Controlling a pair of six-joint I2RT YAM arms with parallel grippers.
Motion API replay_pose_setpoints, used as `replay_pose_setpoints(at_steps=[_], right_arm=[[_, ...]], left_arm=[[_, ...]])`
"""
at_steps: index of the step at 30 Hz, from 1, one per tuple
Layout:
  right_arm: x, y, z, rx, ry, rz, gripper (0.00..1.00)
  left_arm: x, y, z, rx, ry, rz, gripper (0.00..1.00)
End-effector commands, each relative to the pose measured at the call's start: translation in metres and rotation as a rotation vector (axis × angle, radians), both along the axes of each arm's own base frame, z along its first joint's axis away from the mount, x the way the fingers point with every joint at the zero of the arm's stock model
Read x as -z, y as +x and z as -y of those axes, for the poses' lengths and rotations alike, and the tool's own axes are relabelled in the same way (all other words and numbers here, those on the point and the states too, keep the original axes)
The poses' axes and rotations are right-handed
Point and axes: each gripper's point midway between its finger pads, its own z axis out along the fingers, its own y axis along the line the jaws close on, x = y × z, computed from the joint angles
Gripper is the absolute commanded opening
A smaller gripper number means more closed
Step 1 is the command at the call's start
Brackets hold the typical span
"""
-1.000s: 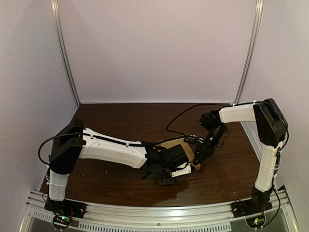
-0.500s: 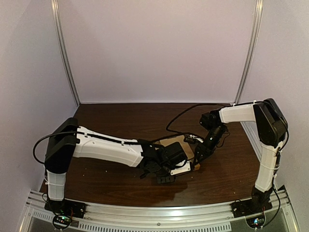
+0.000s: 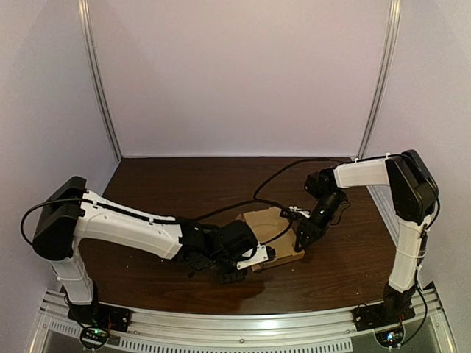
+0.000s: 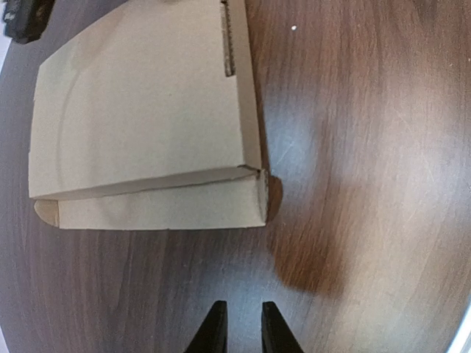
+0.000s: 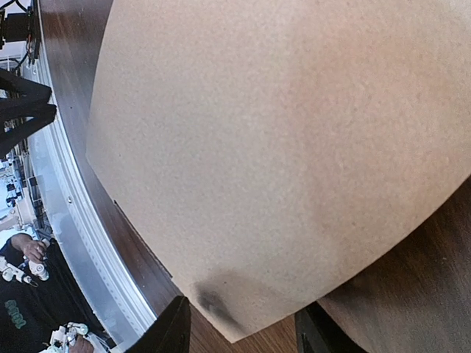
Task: Fold the paper box
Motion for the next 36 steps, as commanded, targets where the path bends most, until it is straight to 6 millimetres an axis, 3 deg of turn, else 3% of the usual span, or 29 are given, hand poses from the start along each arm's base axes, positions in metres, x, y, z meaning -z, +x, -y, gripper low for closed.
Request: replay_pose_setpoints(at_steps=[1, 4, 7, 13, 19, 36], right_arm=[[-0.008, -0.003, 0.005, -0.004, -0.001, 0.034, 0.49], [-0.022, -0.002, 0.005, -0.016, 0.016, 0.094, 0.49], [-0.038, -0.001, 0.005, -0.024, 0.047, 0.162, 0.49], [-0.066, -0.008, 0.005, -0.050, 0.110, 0.249, 0.50], [-0.083, -0.018, 0.007, -0.066, 0.151, 0.288, 0.52], [-0.080, -0.019, 0.005, -0.060, 0.162, 0.270, 0.52]], left_arm=[[-0.030, 0.011, 0.013, -0.065, -0.254, -0.004, 0.20], [-0.035, -0.002, 0.023, 0.040, -0.377, -0.012, 0.22], [-0.034, 0.000, 0.033, 0.093, -0.404, 0.029, 0.23], [-0.010, 0.005, 0.052, 0.151, -0.329, 0.043, 0.24], [0.011, 0.011, 0.058, 0.137, -0.278, 0.038, 0.23], [0.034, 0.017, 0.058, 0.112, -0.229, 0.044, 0.10]])
